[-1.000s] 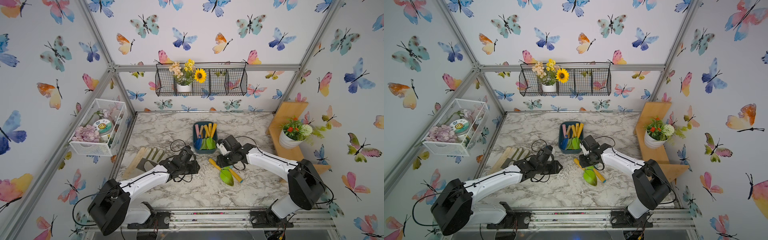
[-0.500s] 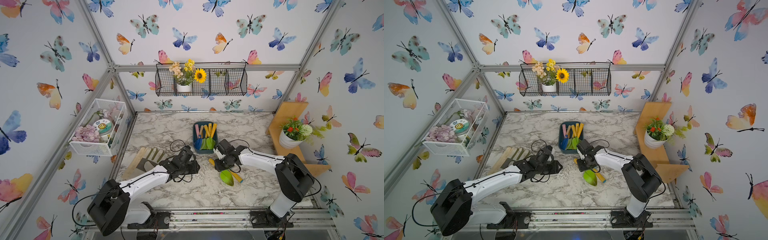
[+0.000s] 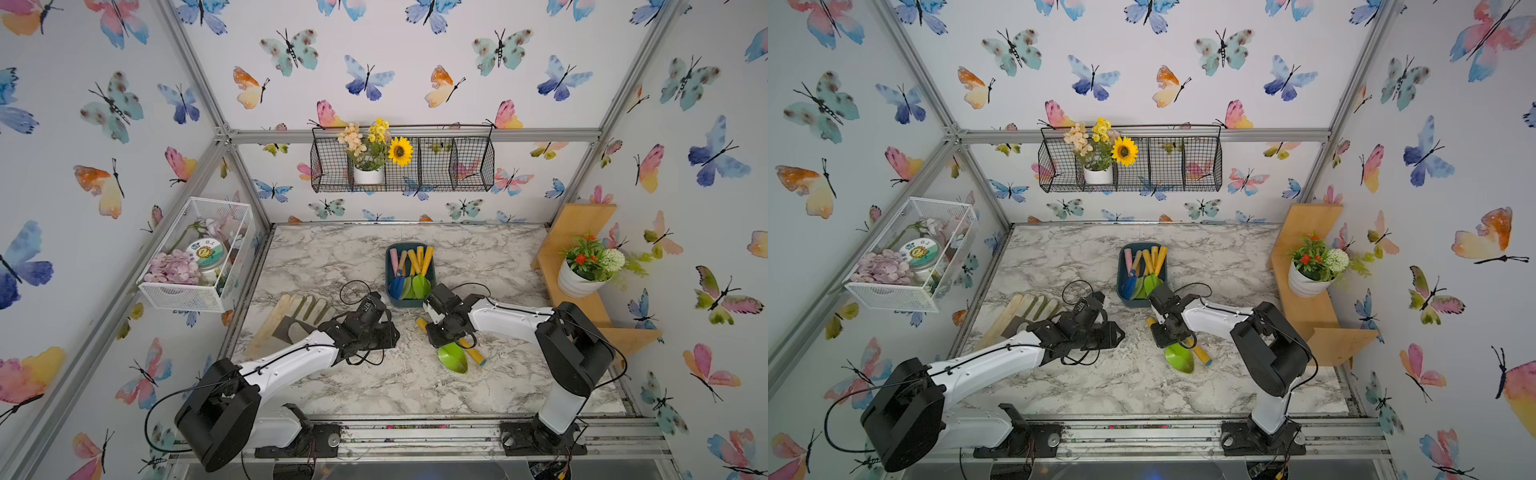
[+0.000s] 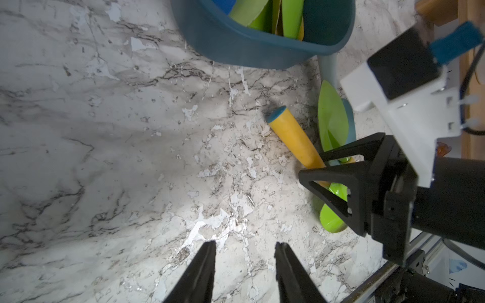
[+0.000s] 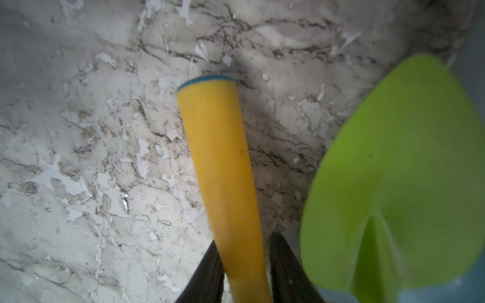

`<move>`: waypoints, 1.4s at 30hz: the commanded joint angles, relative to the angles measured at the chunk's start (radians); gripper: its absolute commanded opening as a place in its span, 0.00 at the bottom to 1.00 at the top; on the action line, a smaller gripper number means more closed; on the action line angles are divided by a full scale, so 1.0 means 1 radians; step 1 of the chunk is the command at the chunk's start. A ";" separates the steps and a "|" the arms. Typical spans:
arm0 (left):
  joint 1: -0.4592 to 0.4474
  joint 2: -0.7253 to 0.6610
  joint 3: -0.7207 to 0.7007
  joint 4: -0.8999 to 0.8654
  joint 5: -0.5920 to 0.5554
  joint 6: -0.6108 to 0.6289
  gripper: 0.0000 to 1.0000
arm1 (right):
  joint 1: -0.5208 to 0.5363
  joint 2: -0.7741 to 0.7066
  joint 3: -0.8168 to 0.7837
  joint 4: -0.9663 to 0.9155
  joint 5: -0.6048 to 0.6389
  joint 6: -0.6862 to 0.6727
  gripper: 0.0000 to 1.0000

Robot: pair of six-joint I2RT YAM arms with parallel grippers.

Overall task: Put the shovel into the storage box
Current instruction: Pick up the shovel from the center of the board.

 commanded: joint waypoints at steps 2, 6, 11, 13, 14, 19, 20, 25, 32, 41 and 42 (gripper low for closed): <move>0.001 -0.030 -0.005 -0.012 -0.044 -0.003 0.43 | 0.014 0.012 0.042 -0.007 0.017 -0.009 0.25; 0.014 -0.045 -0.004 -0.013 -0.041 -0.008 0.43 | 0.019 -0.005 0.067 -0.025 0.005 -0.011 0.21; 0.055 -0.072 -0.006 -0.015 -0.020 -0.010 0.44 | 0.019 -0.042 0.106 -0.049 -0.022 -0.007 0.19; 0.074 -0.089 -0.005 -0.020 -0.011 -0.013 0.43 | 0.019 -0.052 0.126 -0.058 -0.033 -0.006 0.19; 0.082 -0.099 -0.005 -0.023 -0.009 -0.013 0.43 | 0.019 -0.056 0.135 -0.062 -0.037 -0.006 0.19; 0.124 -0.141 -0.003 -0.045 -0.001 -0.006 0.43 | 0.019 -0.052 0.203 -0.087 -0.045 -0.003 0.19; 0.131 -0.146 -0.004 -0.048 0.002 -0.005 0.43 | 0.019 -0.048 0.221 -0.092 -0.045 -0.001 0.18; 0.170 -0.167 -0.006 -0.059 0.023 -0.009 0.43 | 0.019 -0.013 0.325 -0.095 -0.039 0.010 0.18; 0.194 -0.182 0.004 -0.072 0.036 -0.007 0.43 | 0.017 0.095 0.513 -0.101 -0.012 0.047 0.19; 0.200 -0.201 -0.005 -0.076 0.043 -0.007 0.43 | 0.002 0.266 0.787 -0.111 0.044 0.126 0.19; 0.200 -0.205 -0.008 -0.078 0.042 -0.008 0.43 | -0.001 0.288 0.820 -0.112 0.060 0.134 0.19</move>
